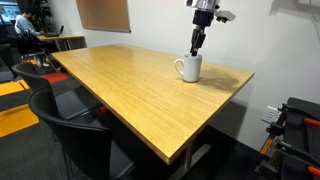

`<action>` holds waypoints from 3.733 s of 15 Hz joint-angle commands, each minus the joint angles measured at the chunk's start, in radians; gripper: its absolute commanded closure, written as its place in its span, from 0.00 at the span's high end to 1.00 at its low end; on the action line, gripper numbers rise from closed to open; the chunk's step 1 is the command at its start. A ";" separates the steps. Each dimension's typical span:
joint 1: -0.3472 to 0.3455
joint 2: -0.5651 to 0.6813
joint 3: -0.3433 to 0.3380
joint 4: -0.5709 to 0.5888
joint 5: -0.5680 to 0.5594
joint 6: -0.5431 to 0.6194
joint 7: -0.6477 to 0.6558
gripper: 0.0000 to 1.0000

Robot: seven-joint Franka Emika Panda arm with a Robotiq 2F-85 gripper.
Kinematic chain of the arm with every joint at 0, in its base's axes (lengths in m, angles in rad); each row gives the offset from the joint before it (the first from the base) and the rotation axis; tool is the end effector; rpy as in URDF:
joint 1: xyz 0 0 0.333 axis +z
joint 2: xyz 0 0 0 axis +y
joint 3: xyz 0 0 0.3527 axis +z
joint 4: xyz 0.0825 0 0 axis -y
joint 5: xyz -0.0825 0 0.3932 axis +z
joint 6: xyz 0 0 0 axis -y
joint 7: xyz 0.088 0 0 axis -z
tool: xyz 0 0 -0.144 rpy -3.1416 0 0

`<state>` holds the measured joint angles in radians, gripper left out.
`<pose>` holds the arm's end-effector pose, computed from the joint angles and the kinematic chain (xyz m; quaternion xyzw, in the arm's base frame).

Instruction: Remove the marker out of the cup and put it on the table

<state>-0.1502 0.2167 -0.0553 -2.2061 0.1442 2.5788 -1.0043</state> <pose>0.5745 -0.1192 0.2897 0.9384 0.3346 0.0855 0.0139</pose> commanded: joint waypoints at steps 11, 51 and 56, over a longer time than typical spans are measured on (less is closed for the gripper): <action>-0.050 0.056 0.051 0.051 0.022 -0.015 -0.039 0.45; -0.087 -0.036 0.099 -0.019 0.120 0.000 -0.099 0.05; -0.069 -0.122 0.084 -0.064 0.160 0.025 -0.104 0.05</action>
<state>-0.2303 0.1782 0.0380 -2.2085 0.2638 2.5788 -1.0767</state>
